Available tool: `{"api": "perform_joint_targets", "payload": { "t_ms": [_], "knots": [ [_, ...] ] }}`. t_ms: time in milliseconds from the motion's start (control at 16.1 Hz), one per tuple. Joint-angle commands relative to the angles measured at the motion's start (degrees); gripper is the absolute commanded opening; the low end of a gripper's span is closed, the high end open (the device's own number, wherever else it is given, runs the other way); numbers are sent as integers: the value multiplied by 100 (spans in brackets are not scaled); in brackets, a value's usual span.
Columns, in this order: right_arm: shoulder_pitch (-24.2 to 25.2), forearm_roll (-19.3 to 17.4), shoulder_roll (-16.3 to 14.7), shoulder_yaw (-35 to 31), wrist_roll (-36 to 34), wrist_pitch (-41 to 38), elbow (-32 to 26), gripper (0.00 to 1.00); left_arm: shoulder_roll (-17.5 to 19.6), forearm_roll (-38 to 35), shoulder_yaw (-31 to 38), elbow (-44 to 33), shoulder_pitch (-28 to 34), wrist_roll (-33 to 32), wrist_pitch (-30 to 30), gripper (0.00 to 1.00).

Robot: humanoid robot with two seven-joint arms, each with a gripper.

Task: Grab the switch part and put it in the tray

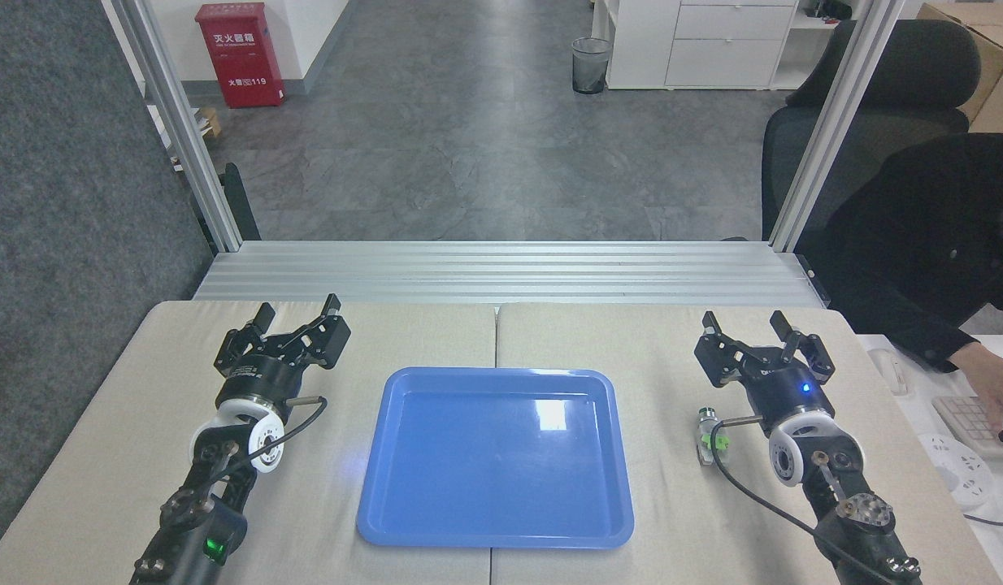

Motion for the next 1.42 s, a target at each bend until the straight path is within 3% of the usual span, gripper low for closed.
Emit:
{"api": "perform_joint_targets", "payload": {
  "t_ms": [0, 1363],
  "knots": [
    [1, 1, -79, -74, -6, 6, 5, 98, 0, 0, 2, 0, 0, 4, -1, 100],
    [1, 1, -44, -74, -41, 6, -3, 98, 0, 0, -7, 0, 0, 4, -1, 100]
  ]
}}
